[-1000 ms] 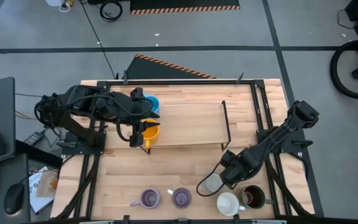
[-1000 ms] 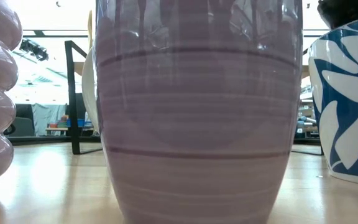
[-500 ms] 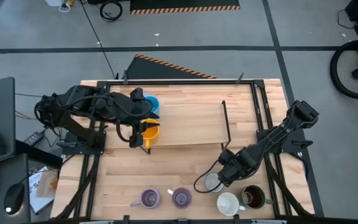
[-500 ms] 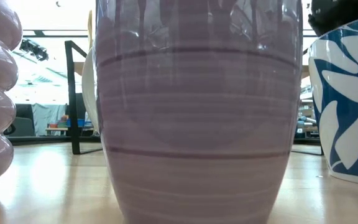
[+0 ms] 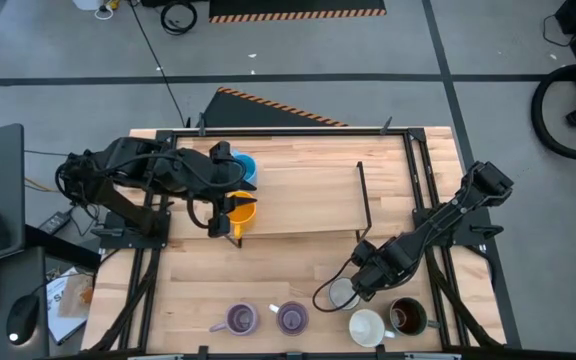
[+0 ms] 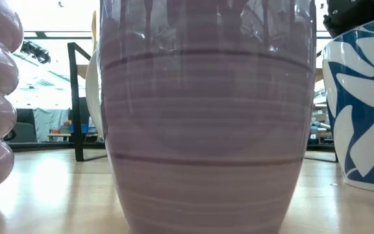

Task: Place coffee mugs
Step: Put the green mug on the shelf

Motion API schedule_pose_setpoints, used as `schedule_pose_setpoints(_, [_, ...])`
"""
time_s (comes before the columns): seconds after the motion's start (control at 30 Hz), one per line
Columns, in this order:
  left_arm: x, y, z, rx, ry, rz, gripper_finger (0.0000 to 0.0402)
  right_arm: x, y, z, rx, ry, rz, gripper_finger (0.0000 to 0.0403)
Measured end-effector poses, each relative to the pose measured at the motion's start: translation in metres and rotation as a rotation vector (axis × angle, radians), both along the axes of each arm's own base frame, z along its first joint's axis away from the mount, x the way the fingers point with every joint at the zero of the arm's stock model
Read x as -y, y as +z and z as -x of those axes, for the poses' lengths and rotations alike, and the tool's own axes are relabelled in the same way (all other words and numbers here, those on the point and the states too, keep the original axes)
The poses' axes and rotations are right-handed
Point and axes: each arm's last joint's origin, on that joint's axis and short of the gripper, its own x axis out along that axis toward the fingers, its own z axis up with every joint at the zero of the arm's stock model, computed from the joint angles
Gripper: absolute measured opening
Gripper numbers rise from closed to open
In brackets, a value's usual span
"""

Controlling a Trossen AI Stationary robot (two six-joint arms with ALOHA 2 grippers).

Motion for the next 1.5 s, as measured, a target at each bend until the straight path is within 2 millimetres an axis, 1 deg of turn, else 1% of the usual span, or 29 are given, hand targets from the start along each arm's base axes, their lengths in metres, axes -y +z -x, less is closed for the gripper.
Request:
schedule_pose_setpoints(0.13, [0.0,0.0,0.0,0.0,0.0,-0.001,0.0117,0.003,0.005,0.006,-0.031,0.012,-0.01,0.0023])
schedule_pose_setpoints(0.3, [0.0,0.0,0.0,0.0,0.0,-0.001,0.0117,0.006,0.026,0.011,0.005,0.114,-0.051,0.0034])
schedule_pose_setpoints(0.47, [0.0,0.0,0.0,0.0,0.0,-0.001,0.0117,0.011,0.061,0.02,-0.023,0.203,-0.051,0.0025])
schedule_pose_setpoints(0.57, [0.0,0.0,0.0,0.0,-0.001,-0.002,0.0117,0.017,0.086,0.025,-0.037,0.266,0.007,0.0025])
schedule_pose_setpoints(0.7, [0.0,0.0,0.0,0.0,-0.001,-0.003,0.0117,0.025,0.118,0.024,0.024,0.363,0.087,0.0033])
schedule_pose_setpoints(0.77, [0.0,0.0,0.0,0.0,-0.001,-0.004,0.0117,0.031,0.13,0.023,0.048,0.412,0.118,0.0033])
schedule_pose_setpoints(0.83, [0.0,0.0,0.0,0.0,-0.001,-0.003,0.0117,0.035,0.14,0.017,0.105,0.456,0.118,0.0031])
schedule_pose_setpoints(0.9, [0.0,0.0,0.0,0.001,0.001,-0.001,0.0117,0.041,0.145,0.013,0.126,0.467,0.119,0.0028])
schedule_pose_setpoints(1.0, [0.0,0.0,0.0,0.001,0.007,0.007,0.0117,0.052,0.149,0.009,0.131,0.427,0.122,0.0027])
schedule_pose_setpoints(1.1, [0.0,0.0,0.0,0.004,0.021,0.028,0.0117,0.057,0.151,0.006,0.132,0.412,0.086,0.0029])
schedule_pose_setpoints(1.23, [0.0,0.0,0.0,0.006,0.03,0.041,0.0117,0.055,0.155,0.006,0.122,0.41,-0.021,0.0029])
schedule_pose_setpoints(1.33, [0.0,0.0,0.0,0.006,0.03,0.042,0.0117,0.053,0.161,0.007,0.137,0.415,-0.054,0.0028])
schedule_pose_setpoints(1.43, [0.0,0.0,0.0,0.006,0.03,0.041,0.0117,0.05,0.171,0.009,0.18,0.44,-0.062,0.0028])
schedule_pose_setpoints(1.5, [0.0,0.0,0.0,0.006,0.028,0.037,0.0117,0.049,0.182,0.01,0.229,0.471,-0.062,0.0028])
